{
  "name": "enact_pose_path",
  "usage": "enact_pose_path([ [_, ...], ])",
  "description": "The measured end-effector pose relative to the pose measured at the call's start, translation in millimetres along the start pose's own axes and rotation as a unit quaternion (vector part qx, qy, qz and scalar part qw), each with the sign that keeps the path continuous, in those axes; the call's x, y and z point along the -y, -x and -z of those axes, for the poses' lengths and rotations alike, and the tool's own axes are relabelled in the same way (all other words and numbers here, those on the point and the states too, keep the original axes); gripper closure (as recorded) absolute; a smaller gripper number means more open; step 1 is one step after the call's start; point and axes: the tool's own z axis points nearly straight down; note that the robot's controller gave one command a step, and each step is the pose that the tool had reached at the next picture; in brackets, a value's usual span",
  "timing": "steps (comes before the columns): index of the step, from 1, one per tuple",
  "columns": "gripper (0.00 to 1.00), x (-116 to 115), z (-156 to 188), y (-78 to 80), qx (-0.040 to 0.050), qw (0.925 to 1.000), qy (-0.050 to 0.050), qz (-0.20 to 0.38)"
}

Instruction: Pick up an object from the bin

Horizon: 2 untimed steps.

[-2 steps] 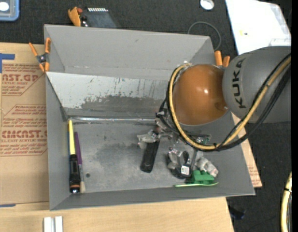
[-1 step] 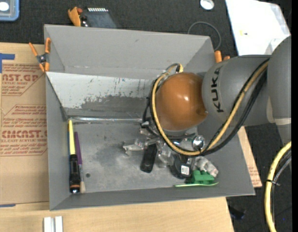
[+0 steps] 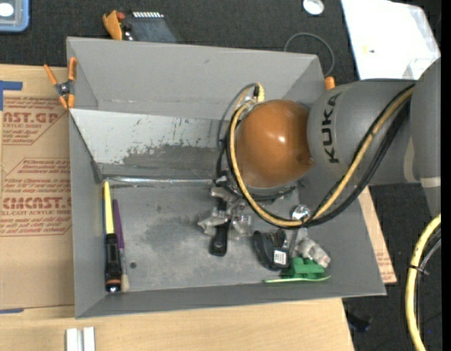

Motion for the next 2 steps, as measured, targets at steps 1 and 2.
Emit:
enact_pose_path([
  [1,1.0,0.0,0.1,0.0,0.0002,1.0,0.0,0.0],
  [2,1.0,-0.2,6.9,0.5,0.0005,1.0,0.0,0.0],
])
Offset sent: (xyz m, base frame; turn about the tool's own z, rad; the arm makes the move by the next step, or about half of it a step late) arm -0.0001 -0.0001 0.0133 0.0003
